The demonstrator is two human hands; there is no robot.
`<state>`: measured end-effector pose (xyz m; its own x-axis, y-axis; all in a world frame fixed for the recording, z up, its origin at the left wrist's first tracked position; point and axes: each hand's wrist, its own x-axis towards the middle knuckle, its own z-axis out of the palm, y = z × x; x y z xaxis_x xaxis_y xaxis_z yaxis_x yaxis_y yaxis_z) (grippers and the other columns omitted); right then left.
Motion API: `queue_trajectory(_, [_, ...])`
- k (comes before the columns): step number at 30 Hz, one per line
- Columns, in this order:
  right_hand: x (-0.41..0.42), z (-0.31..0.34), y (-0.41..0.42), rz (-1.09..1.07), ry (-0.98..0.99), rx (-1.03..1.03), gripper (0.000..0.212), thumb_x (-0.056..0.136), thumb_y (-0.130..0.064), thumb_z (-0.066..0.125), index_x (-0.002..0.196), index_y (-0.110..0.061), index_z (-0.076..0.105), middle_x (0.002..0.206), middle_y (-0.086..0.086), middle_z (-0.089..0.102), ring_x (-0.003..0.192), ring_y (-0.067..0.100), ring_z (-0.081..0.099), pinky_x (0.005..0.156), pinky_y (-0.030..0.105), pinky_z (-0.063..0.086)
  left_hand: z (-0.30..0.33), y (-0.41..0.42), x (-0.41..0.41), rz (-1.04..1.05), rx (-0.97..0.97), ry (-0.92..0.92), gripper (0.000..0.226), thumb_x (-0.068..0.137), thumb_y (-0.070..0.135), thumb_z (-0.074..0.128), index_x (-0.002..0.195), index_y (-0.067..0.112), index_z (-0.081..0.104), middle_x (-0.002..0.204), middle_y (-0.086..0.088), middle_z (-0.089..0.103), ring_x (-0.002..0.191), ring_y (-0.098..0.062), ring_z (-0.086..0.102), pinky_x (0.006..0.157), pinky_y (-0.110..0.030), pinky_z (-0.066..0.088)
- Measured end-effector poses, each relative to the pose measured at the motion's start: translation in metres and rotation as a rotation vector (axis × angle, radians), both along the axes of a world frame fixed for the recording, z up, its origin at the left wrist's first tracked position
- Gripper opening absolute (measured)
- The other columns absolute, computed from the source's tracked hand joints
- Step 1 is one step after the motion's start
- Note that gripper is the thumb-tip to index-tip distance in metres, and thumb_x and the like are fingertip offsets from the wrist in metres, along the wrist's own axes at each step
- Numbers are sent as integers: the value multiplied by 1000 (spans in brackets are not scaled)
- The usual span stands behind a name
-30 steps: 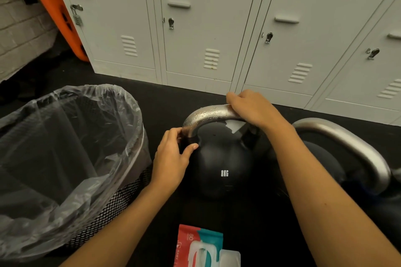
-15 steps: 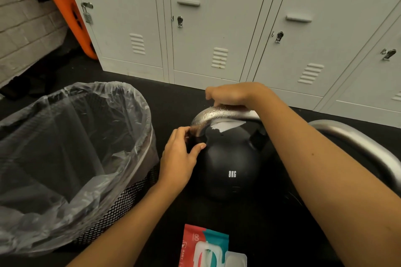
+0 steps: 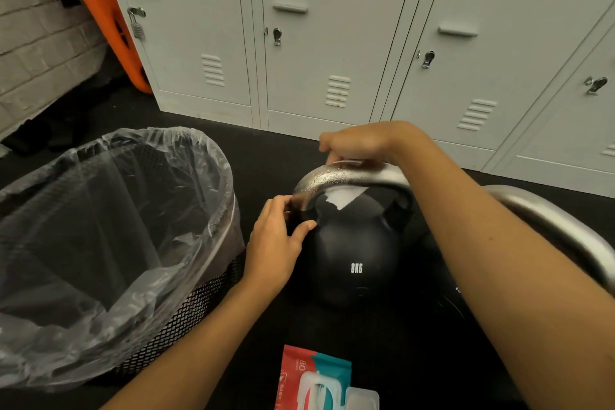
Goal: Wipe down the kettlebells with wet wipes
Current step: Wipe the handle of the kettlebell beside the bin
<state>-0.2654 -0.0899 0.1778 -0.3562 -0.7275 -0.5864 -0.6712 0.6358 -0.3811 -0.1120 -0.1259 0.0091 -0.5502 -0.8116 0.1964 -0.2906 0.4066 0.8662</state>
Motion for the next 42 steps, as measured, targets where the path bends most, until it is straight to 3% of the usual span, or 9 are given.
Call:
queue_trajectory(7, [-2,-3,21,80,110,-295,48,105,-30,27,103,-13,71,119,-9,67,105,20,56,101,34,37,1,1,1,1,-7,5,36,80,27,74,111,26,56,107,15,55,102,-7,58,81,-43,54])
queue_trajectory(11, [-7,-2,40,21,67,-368,45,105,-36,32,103,-30,77,100,-24,65,99,11,56,90,24,36,3,1,2,-10,-18,-19,35,82,29,73,112,26,55,109,13,55,102,-7,57,83,-43,52])
queue_trajectory(17, [-28,-6,77,-95,10,-475,42,94,-53,55,96,-19,79,93,4,73,93,16,64,88,27,43,2,2,2,0,-23,-16,37,81,29,73,113,25,55,110,11,55,102,-10,58,83,-44,53])
queue_trajectory(21, [-37,-18,91,-198,-11,-540,36,91,-49,61,91,-18,79,86,-8,75,88,10,65,78,22,42,3,3,2,5,-27,-9,37,81,27,73,113,24,55,110,10,55,101,-9,58,82,-44,53])
queue_trajectory(25, [-28,-24,78,-105,71,-574,56,95,-50,56,95,6,64,94,24,65,70,19,50,70,33,38,3,2,2,0,-23,-19,36,81,29,73,112,26,55,111,11,55,102,-9,58,82,-43,53])
queue_trajectory(29, [-4,-29,64,-71,92,-634,35,97,-40,56,96,-12,77,88,-26,72,67,-11,60,69,13,46,4,2,1,-1,-20,-23,36,81,29,73,112,26,55,111,11,56,102,-9,58,82,-43,53])
queue_trajectory(33, [11,-46,65,-60,118,-771,28,98,-41,56,120,-31,70,118,-23,67,108,-5,59,97,22,46,5,3,3,-11,-27,-36,37,83,28,72,114,24,54,113,11,54,104,-8,56,85,-40,52])
queue_trajectory(38, [-5,-52,86,-266,157,-857,28,96,-41,56,86,-26,76,64,-16,57,70,2,53,69,23,42,7,11,1,-30,-110,-103,39,90,25,63,124,13,48,120,0,48,113,-17,48,95,-32,44])
queue_trajectory(42, [-14,-46,87,-323,202,-763,40,98,-33,51,65,-10,54,56,1,41,59,17,37,57,32,31,8,13,1,-11,-108,-103,40,90,24,62,125,11,47,120,-1,47,114,-16,46,95,-28,41])
